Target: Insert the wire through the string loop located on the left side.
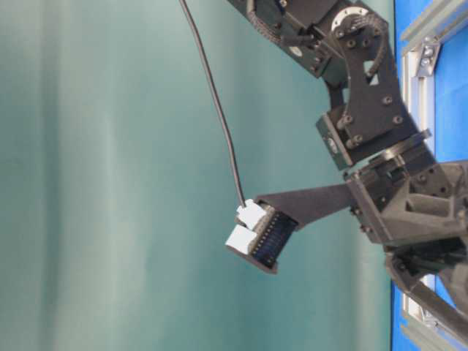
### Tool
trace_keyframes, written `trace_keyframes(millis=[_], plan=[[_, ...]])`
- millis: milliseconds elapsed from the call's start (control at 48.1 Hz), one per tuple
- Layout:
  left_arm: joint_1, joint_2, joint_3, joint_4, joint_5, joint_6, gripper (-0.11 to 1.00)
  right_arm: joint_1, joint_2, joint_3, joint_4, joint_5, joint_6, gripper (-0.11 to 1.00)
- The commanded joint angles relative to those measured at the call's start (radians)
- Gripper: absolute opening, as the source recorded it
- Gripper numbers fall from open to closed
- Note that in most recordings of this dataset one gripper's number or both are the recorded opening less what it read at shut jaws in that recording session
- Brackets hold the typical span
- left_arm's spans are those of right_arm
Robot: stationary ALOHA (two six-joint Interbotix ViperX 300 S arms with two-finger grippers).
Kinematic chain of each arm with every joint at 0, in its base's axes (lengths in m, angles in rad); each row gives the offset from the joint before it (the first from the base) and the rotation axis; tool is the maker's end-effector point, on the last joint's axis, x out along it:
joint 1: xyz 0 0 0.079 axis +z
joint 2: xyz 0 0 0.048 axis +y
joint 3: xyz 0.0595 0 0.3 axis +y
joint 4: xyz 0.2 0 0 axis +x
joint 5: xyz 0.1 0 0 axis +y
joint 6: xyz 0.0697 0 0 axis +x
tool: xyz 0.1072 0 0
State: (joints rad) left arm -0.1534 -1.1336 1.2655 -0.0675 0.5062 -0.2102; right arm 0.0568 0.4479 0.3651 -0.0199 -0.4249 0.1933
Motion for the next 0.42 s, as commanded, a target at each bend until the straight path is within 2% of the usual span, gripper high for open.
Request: trace_keyframes(millis=[0, 187, 395], plan=[[-0.003, 0.003, -0.015, 0.003, -0.044, 0.008, 0.82, 0.003, -0.080, -0.015, 0.000, 0.014, 0.000, 0.96], [-0.003, 0.003, -0.014, 0.008, -0.178, 0.026, 0.82, 0.003, -0.170, -0.015, -0.002, 0.066, -0.003, 0.96], [-0.003, 0.002, -0.015, 0.011, -0.318, 0.081, 0.81, 0.003, -0.250, -0.015, -0.005, 0.114, -0.008, 0.96]])
